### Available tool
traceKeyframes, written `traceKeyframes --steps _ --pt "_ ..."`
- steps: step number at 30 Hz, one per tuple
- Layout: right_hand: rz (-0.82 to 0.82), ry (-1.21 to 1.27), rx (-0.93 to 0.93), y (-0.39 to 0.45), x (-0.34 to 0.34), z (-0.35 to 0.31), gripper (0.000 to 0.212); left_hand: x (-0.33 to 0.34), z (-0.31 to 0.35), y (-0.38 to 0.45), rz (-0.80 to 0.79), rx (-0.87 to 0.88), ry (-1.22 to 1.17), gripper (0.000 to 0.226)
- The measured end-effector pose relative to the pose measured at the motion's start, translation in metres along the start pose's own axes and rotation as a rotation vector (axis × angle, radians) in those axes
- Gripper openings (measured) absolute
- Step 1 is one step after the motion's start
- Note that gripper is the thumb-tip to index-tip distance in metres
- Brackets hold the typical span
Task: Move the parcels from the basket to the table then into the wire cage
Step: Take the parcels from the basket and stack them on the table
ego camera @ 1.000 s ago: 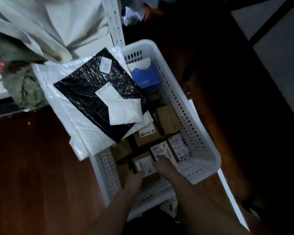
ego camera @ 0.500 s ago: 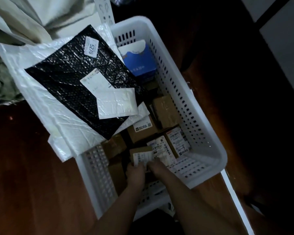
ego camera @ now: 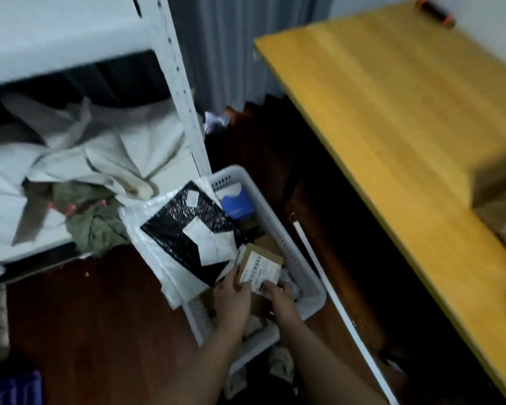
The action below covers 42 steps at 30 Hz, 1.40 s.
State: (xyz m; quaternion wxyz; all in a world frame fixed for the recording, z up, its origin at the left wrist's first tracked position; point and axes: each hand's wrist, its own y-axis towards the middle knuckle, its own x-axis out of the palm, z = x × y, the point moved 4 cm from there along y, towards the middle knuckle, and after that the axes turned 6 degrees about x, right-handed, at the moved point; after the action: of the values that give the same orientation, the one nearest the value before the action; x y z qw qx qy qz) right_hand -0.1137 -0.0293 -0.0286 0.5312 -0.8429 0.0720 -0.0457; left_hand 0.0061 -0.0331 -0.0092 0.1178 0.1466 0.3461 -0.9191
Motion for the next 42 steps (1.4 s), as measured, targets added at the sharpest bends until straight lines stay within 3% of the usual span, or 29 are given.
traceKeyframes --steps 8,15,22,28,32,37,40,42 --pt "0.024 0.104 -0.231 -0.15 -0.026 -0.11 0.029 -0.037 0.162 -0.091 -0.203 0.325 -0.064 0.053" --pt "0.059 0.235 -0.401 -0.229 -0.092 -0.168 0.03 -0.01 0.272 -0.136 -0.396 0.505 -0.09 0.048" --pt "0.22 0.388 -0.54 -0.277 -0.202 -0.174 0.069 0.077 0.322 -0.208 -0.587 0.44 -0.181 0.036" --pt "0.383 0.538 -0.744 -0.325 -0.303 -0.186 0.063 0.166 0.362 -0.278 -0.728 0.579 -0.21 0.017" --pt "0.438 0.602 -0.846 -0.341 -0.371 -0.203 0.064 0.226 0.39 -0.317 -0.814 0.625 -0.203 0.033" --pt "0.541 0.671 -0.885 -0.349 -0.442 -0.227 0.098 0.291 0.415 -0.349 -0.909 0.603 -0.101 0.051" --pt "0.607 0.763 -0.861 -0.346 -0.484 -0.23 0.074 0.326 0.424 -0.364 -0.952 0.533 -0.099 0.05" --pt "0.596 0.834 -0.805 -0.344 -0.504 -0.231 0.081 0.352 0.425 -0.374 -0.997 0.443 -0.08 0.053"
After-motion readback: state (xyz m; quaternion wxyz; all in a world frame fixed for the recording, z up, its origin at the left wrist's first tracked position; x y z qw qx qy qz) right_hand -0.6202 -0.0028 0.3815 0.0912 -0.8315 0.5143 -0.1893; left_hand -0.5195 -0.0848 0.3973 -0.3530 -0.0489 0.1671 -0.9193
